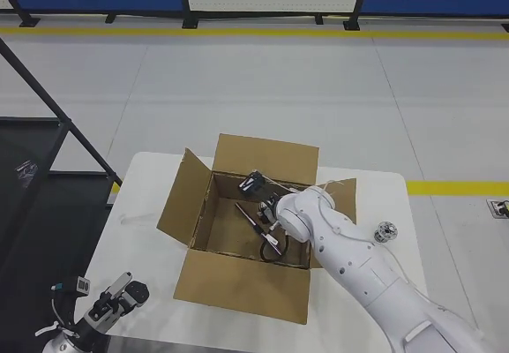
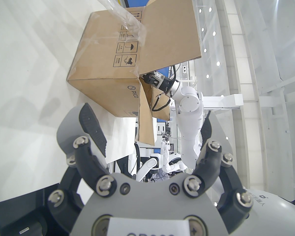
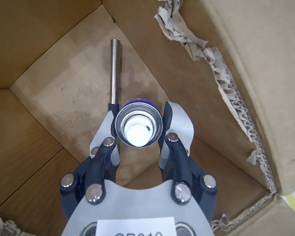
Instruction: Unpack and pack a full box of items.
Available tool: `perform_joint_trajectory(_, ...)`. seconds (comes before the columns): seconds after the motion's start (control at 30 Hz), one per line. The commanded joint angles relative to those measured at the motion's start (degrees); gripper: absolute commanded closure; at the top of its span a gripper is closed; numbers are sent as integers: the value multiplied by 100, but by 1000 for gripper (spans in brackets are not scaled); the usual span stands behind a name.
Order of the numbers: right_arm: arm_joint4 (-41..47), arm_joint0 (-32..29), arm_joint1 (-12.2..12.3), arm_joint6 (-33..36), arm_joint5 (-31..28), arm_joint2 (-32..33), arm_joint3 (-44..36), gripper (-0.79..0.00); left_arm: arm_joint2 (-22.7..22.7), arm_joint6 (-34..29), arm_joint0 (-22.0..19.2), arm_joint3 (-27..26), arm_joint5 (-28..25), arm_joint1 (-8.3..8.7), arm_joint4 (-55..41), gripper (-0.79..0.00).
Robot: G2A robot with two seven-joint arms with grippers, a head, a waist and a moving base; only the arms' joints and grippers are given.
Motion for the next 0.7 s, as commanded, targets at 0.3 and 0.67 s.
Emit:
perform_joint_trajectory(0.3,-322,-340,161,305,-50,372,-715,-372,0,0,0,0,0,0,0,-785)
perform_joint_trajectory(0.67,-451,-578,229,393,-170,626,-1054,-360,0,0,0,0,0,0,0,-785)
